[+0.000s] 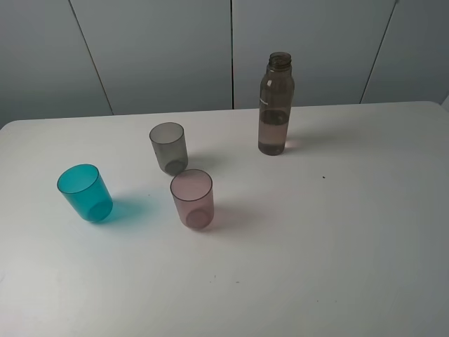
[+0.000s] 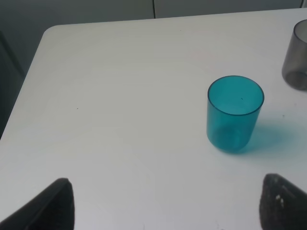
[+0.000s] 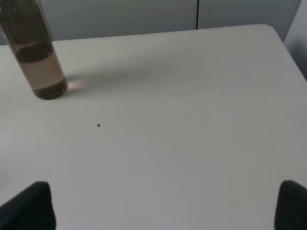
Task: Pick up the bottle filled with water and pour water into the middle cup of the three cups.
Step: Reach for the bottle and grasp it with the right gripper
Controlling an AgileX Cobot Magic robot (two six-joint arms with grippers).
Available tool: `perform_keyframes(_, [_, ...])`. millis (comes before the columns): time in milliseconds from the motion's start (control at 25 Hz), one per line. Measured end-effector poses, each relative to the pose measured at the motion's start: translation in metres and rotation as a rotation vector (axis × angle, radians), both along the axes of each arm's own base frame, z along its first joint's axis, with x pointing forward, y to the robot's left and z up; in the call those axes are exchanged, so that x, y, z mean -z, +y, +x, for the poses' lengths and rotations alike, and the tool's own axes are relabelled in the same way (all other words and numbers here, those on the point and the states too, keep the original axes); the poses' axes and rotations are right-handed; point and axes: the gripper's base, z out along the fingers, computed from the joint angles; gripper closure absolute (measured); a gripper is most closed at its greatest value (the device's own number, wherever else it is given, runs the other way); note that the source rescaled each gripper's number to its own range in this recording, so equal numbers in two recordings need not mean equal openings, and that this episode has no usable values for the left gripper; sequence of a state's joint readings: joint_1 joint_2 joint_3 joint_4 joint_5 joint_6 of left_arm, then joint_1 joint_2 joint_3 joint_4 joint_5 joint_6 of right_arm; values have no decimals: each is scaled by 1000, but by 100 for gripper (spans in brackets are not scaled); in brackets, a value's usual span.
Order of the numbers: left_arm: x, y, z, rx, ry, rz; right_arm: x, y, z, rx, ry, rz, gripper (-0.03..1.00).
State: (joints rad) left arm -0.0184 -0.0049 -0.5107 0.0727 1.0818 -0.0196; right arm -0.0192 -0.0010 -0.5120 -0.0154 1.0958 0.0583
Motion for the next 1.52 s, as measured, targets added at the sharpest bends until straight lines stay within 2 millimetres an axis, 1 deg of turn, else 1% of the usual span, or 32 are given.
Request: perform_keyframes(1520, [0, 0, 0, -1, 0, -2, 0, 0, 0, 0, 0, 0, 0])
